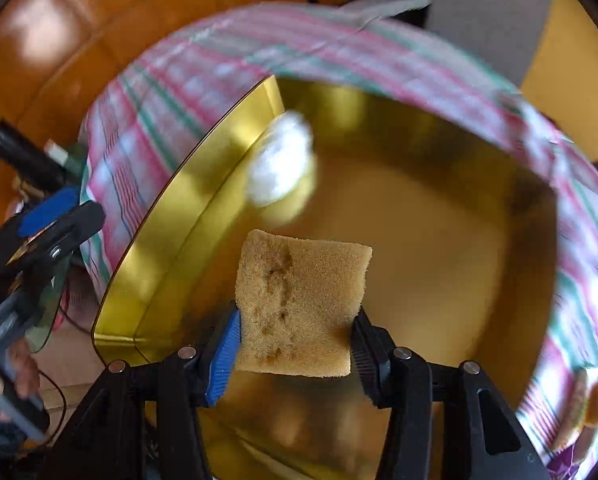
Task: Organize objects
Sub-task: 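Release the bundle in the tray with the left gripper while the right gripper drops the sponge beside it, then move both tools back toward the remaining items on the table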
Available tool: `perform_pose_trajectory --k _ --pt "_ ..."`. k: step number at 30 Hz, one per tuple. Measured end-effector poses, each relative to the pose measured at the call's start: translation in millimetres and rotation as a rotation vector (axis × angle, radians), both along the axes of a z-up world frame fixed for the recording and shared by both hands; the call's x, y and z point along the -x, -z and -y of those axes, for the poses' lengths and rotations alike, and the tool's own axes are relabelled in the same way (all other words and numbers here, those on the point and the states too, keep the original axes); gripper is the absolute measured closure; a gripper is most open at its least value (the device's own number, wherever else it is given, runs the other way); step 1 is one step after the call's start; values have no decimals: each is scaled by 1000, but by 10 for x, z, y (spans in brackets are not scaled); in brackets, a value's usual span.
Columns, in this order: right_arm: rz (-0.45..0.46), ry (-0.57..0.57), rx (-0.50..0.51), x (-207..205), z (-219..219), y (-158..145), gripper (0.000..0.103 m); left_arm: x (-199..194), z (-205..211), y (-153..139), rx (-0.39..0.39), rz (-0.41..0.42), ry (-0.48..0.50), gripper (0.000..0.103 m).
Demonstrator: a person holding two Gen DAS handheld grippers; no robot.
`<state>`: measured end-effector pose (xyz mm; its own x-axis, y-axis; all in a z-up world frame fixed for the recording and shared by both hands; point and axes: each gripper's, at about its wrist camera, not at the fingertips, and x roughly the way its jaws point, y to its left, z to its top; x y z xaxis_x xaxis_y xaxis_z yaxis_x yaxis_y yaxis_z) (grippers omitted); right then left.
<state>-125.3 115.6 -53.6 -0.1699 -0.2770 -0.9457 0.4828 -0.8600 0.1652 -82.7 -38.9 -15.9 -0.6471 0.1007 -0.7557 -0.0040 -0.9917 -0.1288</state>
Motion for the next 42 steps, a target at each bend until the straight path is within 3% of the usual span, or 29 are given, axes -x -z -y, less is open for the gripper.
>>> perform_pose_trajectory --k 3,6,8,10,15,25,35,42 --pt "13 21 -34 167 317 123 50 -49 98 46 -22 11 -19 38" --pt "9 108 40 383 420 143 46 -88 153 55 -34 13 -29 38" --pt "18 185 93 470 368 133 29 -120 190 41 -39 3 -33 37" --pt "15 217 144 477 297 80 22 -158 215 19 -33 -16 -37 32" --pt "-38 235 153 336 80 -136 22 -213 213 -13 -34 -42 -40 30" --pt "-275 215 20 -313 -266 -504 22 -333 13 -115 8 -82 9 27" --pt "-384 330 39 -880 -825 -743 22 -513 -273 -187 47 -104 85 27" --pt "-413 476 63 -1196 -1421 -800 22 -561 -503 -201 55 -105 153 27"
